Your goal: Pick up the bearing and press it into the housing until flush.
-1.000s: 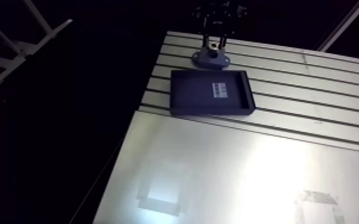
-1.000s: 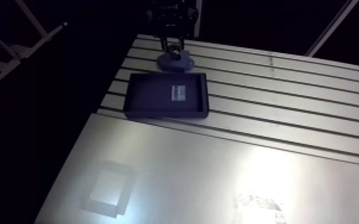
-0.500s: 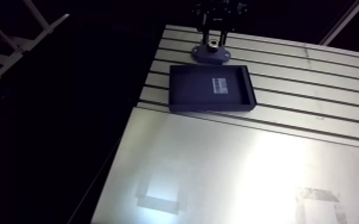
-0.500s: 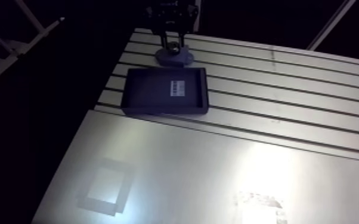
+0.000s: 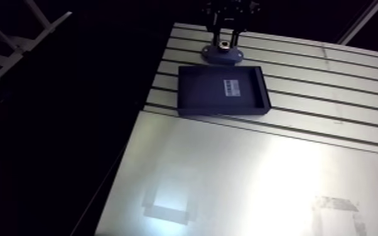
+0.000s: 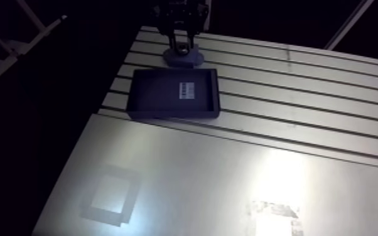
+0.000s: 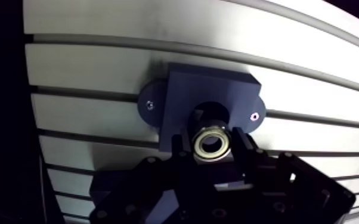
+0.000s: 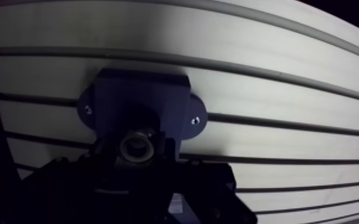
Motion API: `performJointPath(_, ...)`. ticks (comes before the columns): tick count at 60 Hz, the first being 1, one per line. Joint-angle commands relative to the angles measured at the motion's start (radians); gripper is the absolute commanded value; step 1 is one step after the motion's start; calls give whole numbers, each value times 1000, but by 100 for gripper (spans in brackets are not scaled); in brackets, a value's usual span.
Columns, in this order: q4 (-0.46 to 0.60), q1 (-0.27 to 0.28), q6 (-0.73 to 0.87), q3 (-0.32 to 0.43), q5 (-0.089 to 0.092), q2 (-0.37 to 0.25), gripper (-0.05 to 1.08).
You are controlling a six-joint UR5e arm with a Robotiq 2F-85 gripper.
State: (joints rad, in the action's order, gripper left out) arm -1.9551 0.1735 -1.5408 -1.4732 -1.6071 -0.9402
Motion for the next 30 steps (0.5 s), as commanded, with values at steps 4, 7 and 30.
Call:
performJointPath(4,0,1,0,6,0,5,70)
performJointPath(7,0,0,0,10,2,8,70)
performJointPath(30,0,1,-2,18,2,18,70)
